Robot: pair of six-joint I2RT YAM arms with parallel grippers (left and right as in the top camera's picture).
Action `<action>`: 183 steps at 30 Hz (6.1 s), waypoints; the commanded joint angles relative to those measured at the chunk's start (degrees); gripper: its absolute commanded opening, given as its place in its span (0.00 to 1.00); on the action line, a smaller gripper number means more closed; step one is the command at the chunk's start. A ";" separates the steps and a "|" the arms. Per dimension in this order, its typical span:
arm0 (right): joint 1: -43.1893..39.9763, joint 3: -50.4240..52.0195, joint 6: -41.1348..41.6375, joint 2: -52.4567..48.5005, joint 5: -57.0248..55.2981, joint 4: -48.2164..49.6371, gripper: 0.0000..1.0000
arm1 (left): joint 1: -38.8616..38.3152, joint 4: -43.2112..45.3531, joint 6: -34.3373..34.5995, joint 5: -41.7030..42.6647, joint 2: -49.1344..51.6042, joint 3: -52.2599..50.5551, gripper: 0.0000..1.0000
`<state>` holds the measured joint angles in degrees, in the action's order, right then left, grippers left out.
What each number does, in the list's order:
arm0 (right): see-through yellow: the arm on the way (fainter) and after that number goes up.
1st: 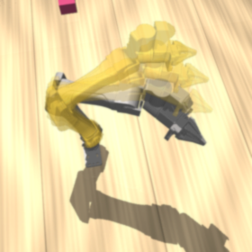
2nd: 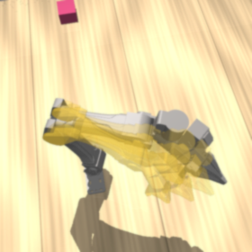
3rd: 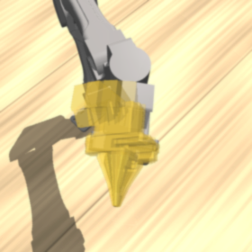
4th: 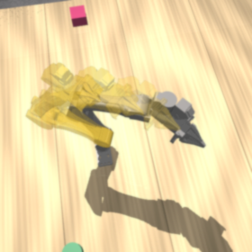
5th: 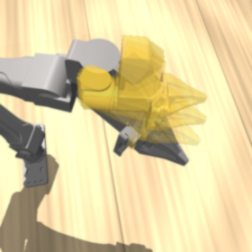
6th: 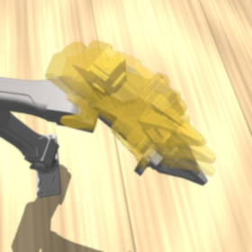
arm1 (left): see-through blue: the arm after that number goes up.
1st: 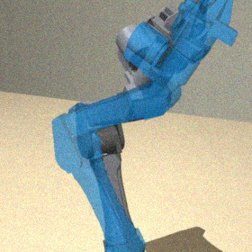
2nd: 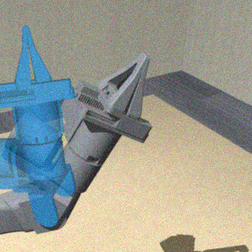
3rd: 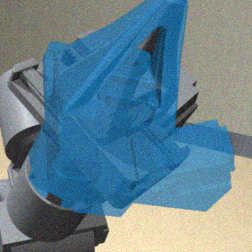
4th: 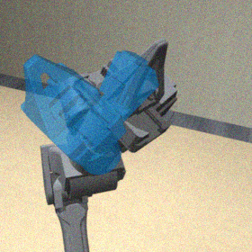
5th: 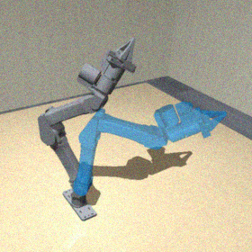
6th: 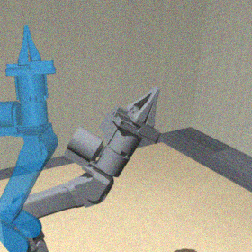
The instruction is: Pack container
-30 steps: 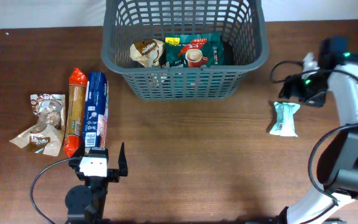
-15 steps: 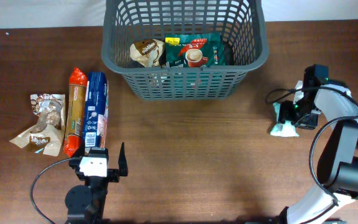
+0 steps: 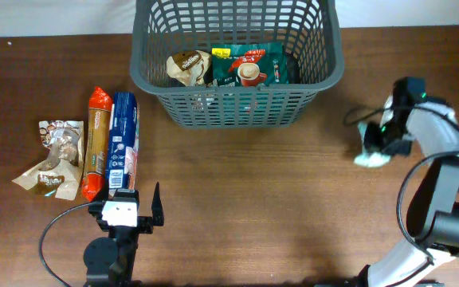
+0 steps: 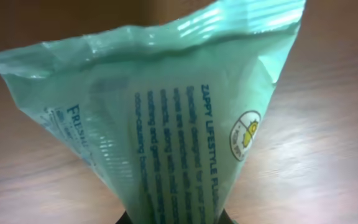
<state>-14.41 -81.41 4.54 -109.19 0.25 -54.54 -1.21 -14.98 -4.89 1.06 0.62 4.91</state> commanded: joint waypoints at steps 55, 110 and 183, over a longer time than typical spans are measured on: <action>30.95 -58.64 21.51 -22.45 -13.44 -6.99 0.04 | -0.13 -0.02 0.13 -0.39 -0.33 -0.26 0.99; -15.17 -45.68 19.98 8.41 7.08 -23.04 0.99 | -0.13 -0.02 0.13 -0.39 -0.33 -0.26 0.99; -15.23 -44.52 19.98 8.41 7.06 -23.10 0.99 | 9.27 -45.86 -2.08 3.72 110.29 87.76 0.02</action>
<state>-29.54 -126.17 24.05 -101.95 7.20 -77.80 8.05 -58.33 -6.63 2.87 113.36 83.90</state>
